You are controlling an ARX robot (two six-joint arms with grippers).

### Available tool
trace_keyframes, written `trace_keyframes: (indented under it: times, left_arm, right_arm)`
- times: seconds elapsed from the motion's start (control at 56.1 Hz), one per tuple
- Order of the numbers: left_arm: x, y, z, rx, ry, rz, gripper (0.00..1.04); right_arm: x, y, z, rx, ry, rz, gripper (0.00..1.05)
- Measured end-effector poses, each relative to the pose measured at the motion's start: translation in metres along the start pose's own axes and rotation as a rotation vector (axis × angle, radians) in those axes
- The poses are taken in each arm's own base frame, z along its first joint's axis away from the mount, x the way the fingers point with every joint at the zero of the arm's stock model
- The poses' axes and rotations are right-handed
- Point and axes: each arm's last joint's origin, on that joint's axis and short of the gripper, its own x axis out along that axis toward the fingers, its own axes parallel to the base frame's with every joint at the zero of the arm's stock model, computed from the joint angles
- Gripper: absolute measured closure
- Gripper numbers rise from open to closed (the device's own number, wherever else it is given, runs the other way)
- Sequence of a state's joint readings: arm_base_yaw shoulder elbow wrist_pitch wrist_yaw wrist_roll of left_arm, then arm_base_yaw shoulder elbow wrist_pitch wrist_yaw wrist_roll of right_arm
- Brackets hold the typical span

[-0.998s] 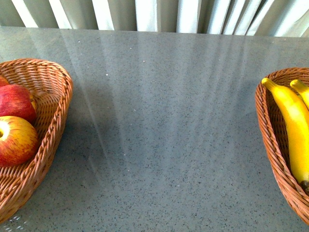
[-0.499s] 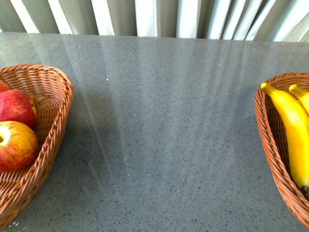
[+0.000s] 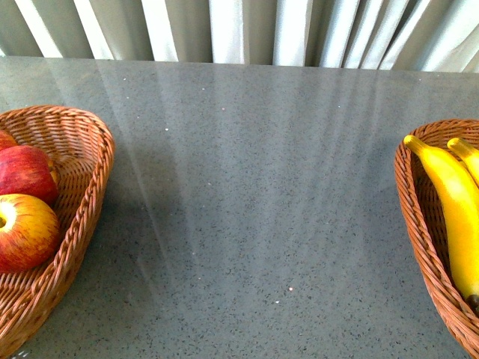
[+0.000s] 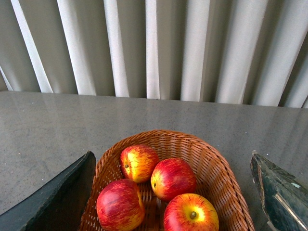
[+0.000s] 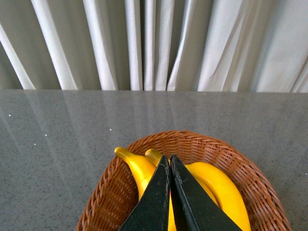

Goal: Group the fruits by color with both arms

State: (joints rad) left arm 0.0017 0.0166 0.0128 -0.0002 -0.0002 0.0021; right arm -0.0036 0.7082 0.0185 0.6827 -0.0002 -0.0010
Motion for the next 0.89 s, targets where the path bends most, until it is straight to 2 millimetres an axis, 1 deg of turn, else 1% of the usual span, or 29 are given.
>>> trace_keyframes:
  times: [0.606, 0.891]
  left_arm:
    - [0.0, 0.0, 0.0, 0.0, 0.0, 0.0, 0.09]
    - [0.0, 0.0, 0.0, 0.0, 0.0, 0.0, 0.09]
  right_arm:
    - [-0.023, 0.0, 0.007, 0.0, -0.024, 0.0, 1.03]
    - [-0.03, 0.0, 0.007, 0.0, -0.026, 0.0, 1.03]
